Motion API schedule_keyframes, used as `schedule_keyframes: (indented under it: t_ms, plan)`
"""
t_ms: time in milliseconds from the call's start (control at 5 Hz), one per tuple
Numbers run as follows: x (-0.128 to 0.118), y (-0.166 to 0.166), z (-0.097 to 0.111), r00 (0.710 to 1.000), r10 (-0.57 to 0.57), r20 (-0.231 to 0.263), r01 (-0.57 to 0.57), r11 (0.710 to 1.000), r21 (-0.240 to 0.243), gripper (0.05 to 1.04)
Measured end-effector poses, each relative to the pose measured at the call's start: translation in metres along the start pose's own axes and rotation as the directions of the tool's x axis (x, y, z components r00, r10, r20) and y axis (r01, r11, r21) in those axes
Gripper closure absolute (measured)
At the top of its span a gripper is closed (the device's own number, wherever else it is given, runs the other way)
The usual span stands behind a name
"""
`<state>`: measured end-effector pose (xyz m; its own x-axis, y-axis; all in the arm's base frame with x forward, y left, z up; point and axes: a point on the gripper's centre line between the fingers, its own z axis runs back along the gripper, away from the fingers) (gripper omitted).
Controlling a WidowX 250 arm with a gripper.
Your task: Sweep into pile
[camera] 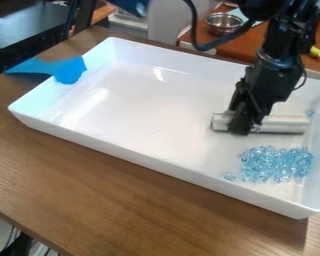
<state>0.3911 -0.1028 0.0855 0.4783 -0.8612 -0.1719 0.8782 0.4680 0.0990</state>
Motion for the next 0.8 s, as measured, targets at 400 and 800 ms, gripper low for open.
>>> schedule_keyframes:
  t_ms: [400, 800]
  plan:
    - [-0.021, -0.03, 0.006, 0.998, -0.059, 0.008, 0.059, 0.998, -0.003, 0.702]
    - [-0.04, -0.001, 0.026, 0.996, 0.084, 0.032, -0.084, 0.996, -0.017, 0.702]
